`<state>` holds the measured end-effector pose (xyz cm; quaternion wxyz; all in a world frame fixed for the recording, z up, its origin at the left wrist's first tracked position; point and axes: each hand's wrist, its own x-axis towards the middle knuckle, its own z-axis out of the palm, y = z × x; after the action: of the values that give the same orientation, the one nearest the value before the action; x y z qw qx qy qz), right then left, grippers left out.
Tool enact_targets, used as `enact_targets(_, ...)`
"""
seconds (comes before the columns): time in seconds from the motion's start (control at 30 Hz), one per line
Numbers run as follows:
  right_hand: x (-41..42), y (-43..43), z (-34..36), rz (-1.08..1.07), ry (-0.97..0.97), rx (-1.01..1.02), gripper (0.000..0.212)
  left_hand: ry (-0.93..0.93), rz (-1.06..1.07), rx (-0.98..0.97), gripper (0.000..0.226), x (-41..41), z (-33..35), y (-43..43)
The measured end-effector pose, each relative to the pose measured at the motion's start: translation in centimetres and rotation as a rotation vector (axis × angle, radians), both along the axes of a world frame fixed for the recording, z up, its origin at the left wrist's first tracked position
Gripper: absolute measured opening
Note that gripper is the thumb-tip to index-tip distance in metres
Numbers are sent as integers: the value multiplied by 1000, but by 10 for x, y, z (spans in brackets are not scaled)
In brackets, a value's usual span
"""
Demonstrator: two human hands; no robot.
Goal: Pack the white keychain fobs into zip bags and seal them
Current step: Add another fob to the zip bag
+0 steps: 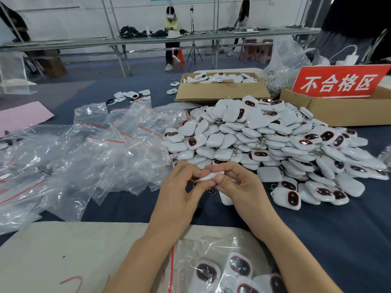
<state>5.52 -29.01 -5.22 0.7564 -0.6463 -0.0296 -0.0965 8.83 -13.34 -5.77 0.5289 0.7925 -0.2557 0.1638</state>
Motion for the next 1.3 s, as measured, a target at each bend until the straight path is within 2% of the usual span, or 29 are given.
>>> enact_targets(0.17, 0, 1, 2, -5, 15, 33, 14, 68, -28, -37, 8, 1, 0, -1)
enact_targets(0.27, -2, 0, 4, 13, 34, 59, 12, 244, -119, -85, 22, 0, 4, 0)
enact_targets(0.37, -2, -1, 5, 28, 47, 50, 16, 330, -167, -64, 22, 2, 7, 3)
enact_targets(0.5, -2, 2, 8, 35, 47, 19, 27, 304, -76, -98, 19, 2, 7, 2)
enact_targets(0.73, 0, -1, 3, -45, 78, 3, 17, 192, -35, -65, 43, 1, 8, 0)
enact_targets(0.93, 1, -1, 3, -42, 80, -9, 18, 207, -59, -92, 40, 0, 8, 2)
enact_targets(1.07, -1, -2, 4, 22, 60, -30, 19, 340, -107, -154, 35, 3, 8, 4)
enact_targets(1.17, -2, -2, 5, 114, 39, 53, 26, 452, -158, -267, 30, 4, 9, 7)
enact_targets(1.3, -2, 2, 5, 99, -13, 7, 36, 510, -206, -323, 24, 3, 12, 8)
